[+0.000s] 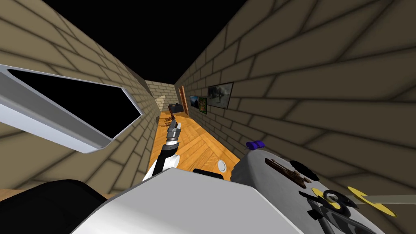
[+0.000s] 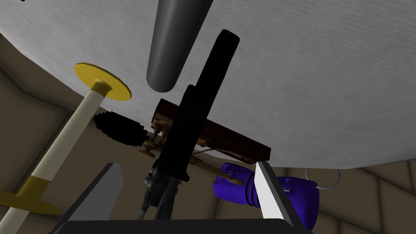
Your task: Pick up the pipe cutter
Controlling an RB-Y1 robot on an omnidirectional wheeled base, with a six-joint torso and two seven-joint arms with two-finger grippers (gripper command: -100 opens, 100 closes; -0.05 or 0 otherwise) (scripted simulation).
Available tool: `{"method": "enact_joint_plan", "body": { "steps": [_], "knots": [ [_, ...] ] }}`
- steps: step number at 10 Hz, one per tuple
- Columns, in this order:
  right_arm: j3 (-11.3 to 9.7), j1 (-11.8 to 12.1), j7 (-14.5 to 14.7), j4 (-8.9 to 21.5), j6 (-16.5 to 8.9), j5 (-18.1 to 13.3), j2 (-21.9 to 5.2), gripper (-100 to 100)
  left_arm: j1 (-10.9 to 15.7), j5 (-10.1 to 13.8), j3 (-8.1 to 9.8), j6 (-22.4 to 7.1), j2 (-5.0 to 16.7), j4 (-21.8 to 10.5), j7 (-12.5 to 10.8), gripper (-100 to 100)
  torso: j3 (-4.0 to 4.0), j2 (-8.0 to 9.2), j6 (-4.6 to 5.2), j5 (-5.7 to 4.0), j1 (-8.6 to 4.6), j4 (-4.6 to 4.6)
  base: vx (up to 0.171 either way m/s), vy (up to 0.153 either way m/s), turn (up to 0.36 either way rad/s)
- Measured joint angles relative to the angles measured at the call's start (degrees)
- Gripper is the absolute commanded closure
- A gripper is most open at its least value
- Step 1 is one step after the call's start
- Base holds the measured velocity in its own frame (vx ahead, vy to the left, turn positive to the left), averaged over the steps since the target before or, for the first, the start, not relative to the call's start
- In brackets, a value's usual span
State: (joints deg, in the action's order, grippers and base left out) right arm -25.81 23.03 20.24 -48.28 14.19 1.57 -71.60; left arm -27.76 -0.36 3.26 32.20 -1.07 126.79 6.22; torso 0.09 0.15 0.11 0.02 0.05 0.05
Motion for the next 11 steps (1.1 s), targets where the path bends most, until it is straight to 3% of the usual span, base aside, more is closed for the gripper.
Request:
{"method": "enact_joint_plan", "body": {
  "steps": [1,11],
  "knots": [
    [-1.11,-0.20,1.23,1.48,0.69,1.58,0.30,-100,0.01,0.00,-0.01,0.00,0.00,0.00,0.00,0,0.01,0.02,-0.06,0.00,0.00,0.00,-0.021,-0.007,0.116],
    [-4.21,3.00,12.31,3.11,1.89,19.00,0.42,-100,0.00,0.00,0.00,0.00,0.00,0.00,0.00,0,-0.04,-0.08,-0.10,-0.07,-0.08,0.00,-0.013,-0.003,0.078]
  ]
}}
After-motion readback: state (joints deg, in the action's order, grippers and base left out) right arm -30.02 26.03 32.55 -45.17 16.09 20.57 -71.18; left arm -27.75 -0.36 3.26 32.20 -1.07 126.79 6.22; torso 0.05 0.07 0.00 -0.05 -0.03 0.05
